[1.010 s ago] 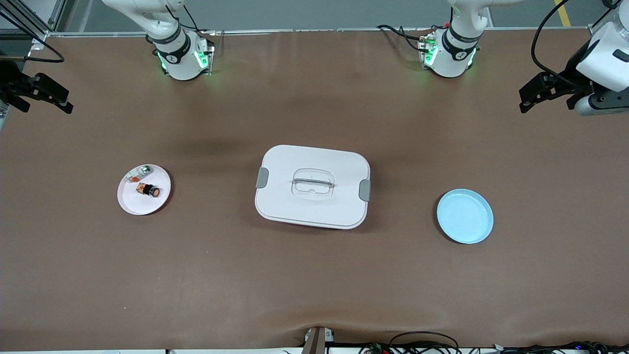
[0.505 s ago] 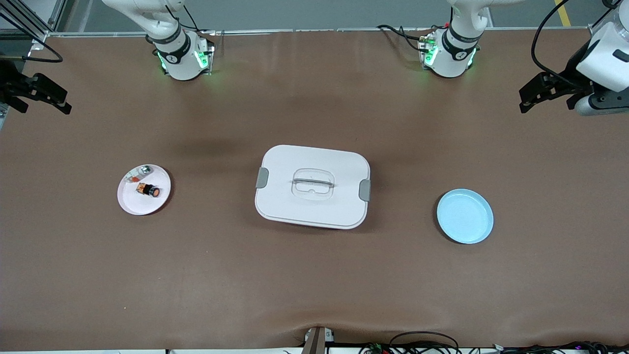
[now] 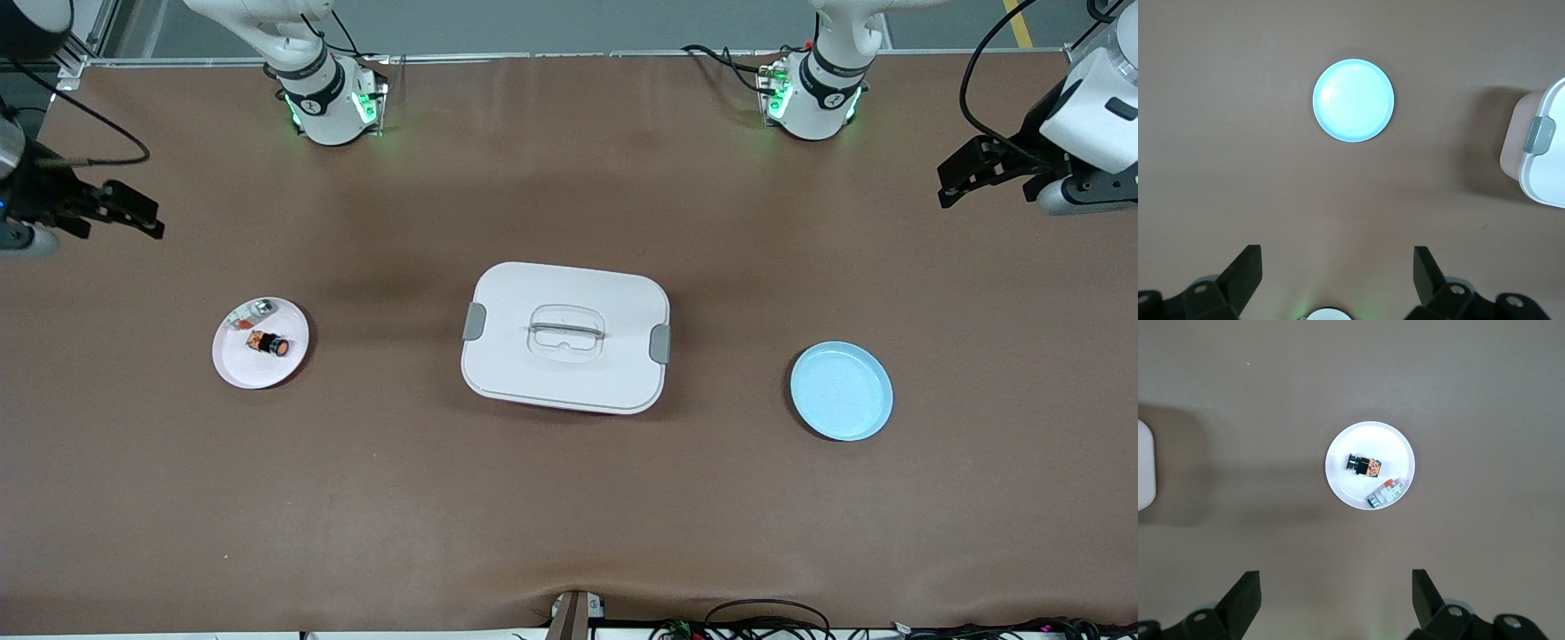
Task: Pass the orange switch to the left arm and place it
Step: 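Lower the right gripper onto the white plate and grasp the black-orange switch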
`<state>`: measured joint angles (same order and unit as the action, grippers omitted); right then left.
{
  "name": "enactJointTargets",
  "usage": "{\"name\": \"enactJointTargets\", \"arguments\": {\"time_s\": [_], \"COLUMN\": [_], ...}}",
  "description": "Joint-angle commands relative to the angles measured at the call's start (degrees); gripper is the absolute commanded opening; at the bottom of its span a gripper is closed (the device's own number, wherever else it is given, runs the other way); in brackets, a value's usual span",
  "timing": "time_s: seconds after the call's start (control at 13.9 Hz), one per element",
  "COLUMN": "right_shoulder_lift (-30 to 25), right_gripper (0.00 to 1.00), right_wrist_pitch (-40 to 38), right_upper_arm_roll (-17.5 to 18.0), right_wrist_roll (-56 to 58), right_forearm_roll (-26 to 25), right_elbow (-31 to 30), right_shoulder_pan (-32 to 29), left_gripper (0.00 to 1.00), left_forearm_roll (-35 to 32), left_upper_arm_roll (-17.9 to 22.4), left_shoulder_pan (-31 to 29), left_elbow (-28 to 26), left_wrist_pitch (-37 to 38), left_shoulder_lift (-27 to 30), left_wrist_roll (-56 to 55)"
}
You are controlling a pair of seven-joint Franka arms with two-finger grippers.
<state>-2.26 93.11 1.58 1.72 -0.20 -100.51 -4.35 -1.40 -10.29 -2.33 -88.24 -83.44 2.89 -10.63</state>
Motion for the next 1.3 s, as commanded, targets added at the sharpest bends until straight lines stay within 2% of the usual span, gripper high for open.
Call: {"name": "enactJointTargets", "arguments": {"time_s": [0.0,0.58,0.79,1.23], "right_shoulder_lift": [8.0,20.6,21.1,22.3], "right_gripper": [1.0,1.0,1.0,1.0], "right_wrist_pitch": [2.3,15.5,21.9,28.6], "right_upper_arm_roll": [-0.2,-0.5,-0.6,-0.6], "right_wrist_roll": [-0.2,-0.8,-1.0,-5.3], "right_forearm_roll": [0.2,-0.4,-0.3,0.4], "right_elbow": [3.9,1.9,-3.5,-11.0], "right_shoulder_pan": [0.0,-0.5,-1.3,-3.4], "left_gripper": [1.0,1.0,1.0,1.0], "left_forearm_roll": [0.3,0.7,0.8,1.0], "left_upper_arm_roll": [0.1,0.1,0.1,0.1], "left_shoulder_pan": [-0.1,-0.2,-0.2,-0.1], "left_elbow": [1.8,1.8,1.8,1.8], "left_wrist_pitch": [1.2,1.2,1.1,1.1], "left_shoulder_lift": [-0.7,-0.8,-0.8,-0.8], "left_wrist_roll": [1.2,0.8,0.5,0.3]}}
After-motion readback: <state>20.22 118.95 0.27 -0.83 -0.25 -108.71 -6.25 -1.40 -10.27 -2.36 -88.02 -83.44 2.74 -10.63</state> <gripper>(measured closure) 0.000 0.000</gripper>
